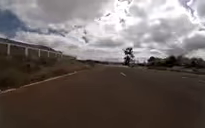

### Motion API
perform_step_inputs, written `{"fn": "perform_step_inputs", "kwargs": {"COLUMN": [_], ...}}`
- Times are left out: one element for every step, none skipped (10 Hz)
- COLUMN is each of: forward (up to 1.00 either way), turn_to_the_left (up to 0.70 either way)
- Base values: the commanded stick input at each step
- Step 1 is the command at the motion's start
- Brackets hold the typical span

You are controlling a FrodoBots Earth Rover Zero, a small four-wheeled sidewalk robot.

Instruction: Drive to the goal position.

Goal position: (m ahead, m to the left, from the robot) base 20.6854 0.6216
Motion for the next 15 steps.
{"fn": "perform_step_inputs", "kwargs": {"forward": [0.85, 0.85, 0.85, 0.85, 0.85, 0.85, 0.85, 0.85, 0.85, 0.85, 0.85, 0.85, 0.85, 0.85, 0.85], "turn_to_the_left": [0.0, 0.0, 0.0, 0.0, 0.0, 0.0, 0.0, 0.0, 0.0, 0.0, 0.0, 0.0, 0.0, 0.0, 0.0]}}
